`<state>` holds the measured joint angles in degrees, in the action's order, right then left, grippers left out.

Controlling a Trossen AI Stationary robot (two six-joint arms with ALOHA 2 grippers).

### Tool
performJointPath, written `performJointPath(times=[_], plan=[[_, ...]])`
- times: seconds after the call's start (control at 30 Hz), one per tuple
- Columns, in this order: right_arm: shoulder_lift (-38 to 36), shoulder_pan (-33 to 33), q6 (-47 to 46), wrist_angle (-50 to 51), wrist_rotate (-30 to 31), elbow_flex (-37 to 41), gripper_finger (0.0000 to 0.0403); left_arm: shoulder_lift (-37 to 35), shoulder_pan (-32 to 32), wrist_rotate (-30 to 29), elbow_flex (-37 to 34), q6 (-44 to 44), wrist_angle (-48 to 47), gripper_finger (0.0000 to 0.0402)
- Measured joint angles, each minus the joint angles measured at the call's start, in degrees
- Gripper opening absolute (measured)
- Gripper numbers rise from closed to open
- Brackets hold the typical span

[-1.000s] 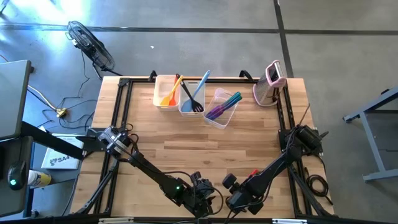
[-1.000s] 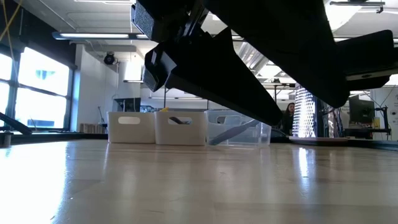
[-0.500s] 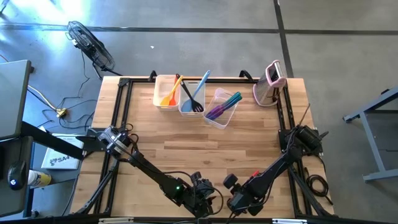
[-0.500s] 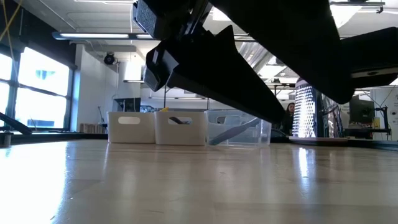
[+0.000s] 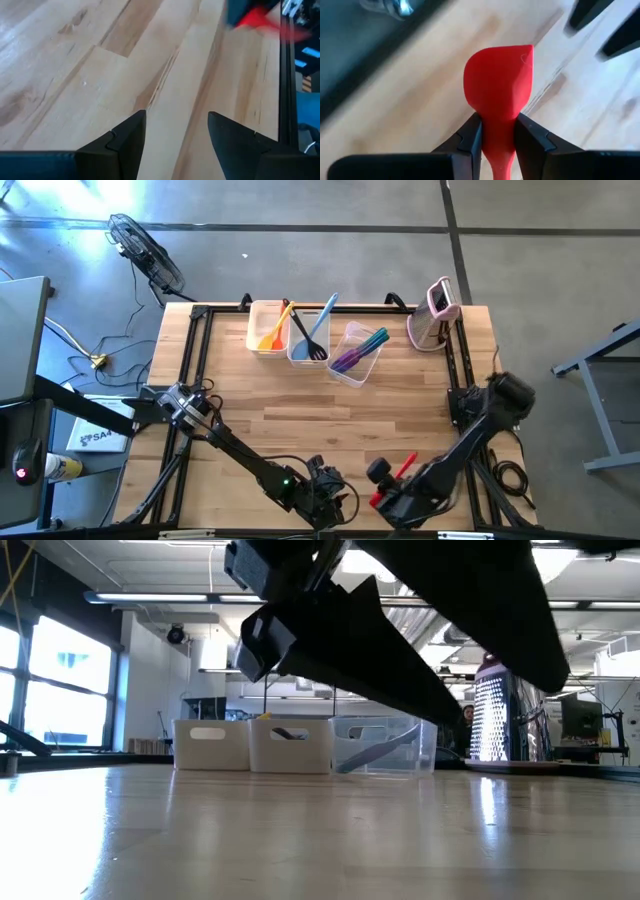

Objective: Pick & Place Kitchen Items
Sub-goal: Put the red spatula into the left white bin

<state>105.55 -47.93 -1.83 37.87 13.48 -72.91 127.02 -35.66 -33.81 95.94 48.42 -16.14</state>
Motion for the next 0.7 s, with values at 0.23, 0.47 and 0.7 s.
performJointPath(times=[0.23, 0.47, 0.7], plan=[[-11.34, -4.59, -2.64, -3.20, 1.72, -0.04, 0.0079, 0.09, 0.00, -8.28, -0.07, -5.08, 9.86, 0.0207], [-22.58, -10.47, 0.53, -16.43, -0.54, -0.10, 0.0079, 0.09, 0.99, -10.81, -0.07, -33.45, 37.48, 0.0207], [-27.27, -14.77, 7.28, -26.62, -7.55, -0.15, 0.0079, 0.02, 7.04, 17.73, 0.04, -53.66, 59.60, 0.0207]])
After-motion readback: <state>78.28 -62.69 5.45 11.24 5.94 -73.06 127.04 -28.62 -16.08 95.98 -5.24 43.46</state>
